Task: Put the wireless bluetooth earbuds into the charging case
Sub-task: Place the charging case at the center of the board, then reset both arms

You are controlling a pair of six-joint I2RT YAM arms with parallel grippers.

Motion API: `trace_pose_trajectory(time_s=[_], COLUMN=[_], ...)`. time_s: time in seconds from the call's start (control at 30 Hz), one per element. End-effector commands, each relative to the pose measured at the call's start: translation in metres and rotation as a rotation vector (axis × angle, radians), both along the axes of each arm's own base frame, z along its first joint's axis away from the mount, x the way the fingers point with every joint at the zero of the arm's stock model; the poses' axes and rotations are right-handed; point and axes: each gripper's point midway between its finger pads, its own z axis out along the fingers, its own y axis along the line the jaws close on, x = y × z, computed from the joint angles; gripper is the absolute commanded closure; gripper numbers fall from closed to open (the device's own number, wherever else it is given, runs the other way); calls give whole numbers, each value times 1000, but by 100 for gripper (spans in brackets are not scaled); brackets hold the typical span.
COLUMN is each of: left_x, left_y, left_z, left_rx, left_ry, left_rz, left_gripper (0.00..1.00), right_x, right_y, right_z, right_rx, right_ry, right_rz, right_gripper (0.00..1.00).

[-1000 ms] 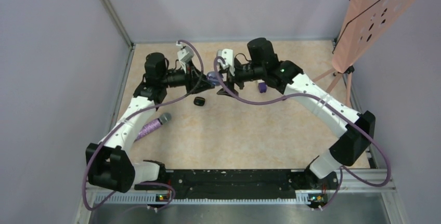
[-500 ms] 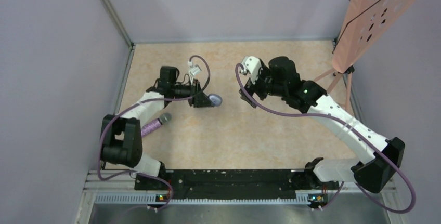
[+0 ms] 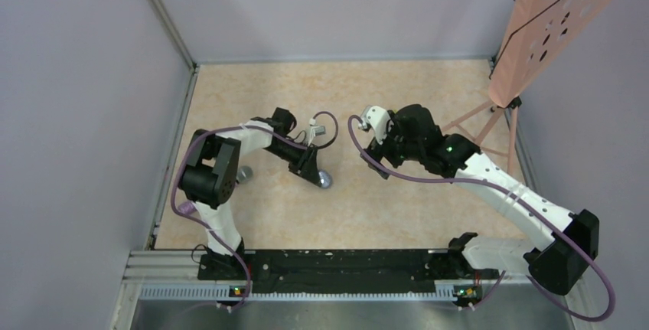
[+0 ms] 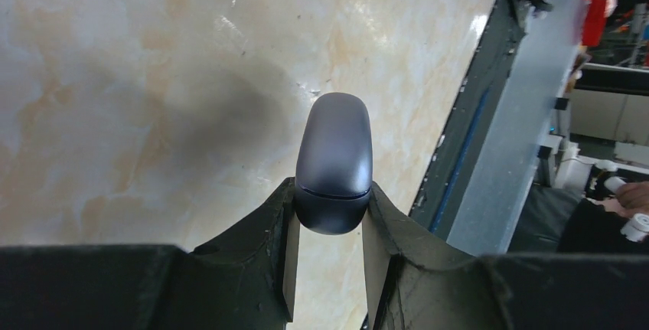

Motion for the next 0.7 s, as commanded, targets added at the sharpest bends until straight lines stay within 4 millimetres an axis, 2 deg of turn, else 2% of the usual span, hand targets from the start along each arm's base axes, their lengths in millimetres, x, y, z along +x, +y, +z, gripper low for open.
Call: trace_pose_trajectory(time_s=[0.0,0.13,0.27,0.37,0.47,0.5,0.57,0.6,0.63,0.67], left_x=[16,30,49,63,87,96,120,131,145,147], left_y=[4,10,12,14,29,38,67,86,102,123], left_z=[-9,-13,19,62,112,127,160,172,195,214], left_rx=[159,249,254,229,200,208,240,272,270,294], left_ry=[-57,-64,-165,-274,-429,-484,-627,-688,-791,-877], left_rz=[47,76,84,101,203,272,475,605,749,867], left_gripper=[66,49,41,40,36,24,3,1,1,1], right_x=[12,12,19,35,59,69,88,98,107,117], right_y=[-3,-5,-4,-3,-2,-1,4,8,11,14], right_z=[10,9,19,32,49,56,69,79,89,100], right_rx=[21,7,12,43,72,90,135,162,186,210], right_ry=[-52,-46,-60,-83,-123,-142,-177,-195,-214,-233], right_rz=[-48,-57,-80,-166,-277,-323,-398,-428,-460,-487], right_gripper=[11,11,11,10,10,10,9,9,9,9])
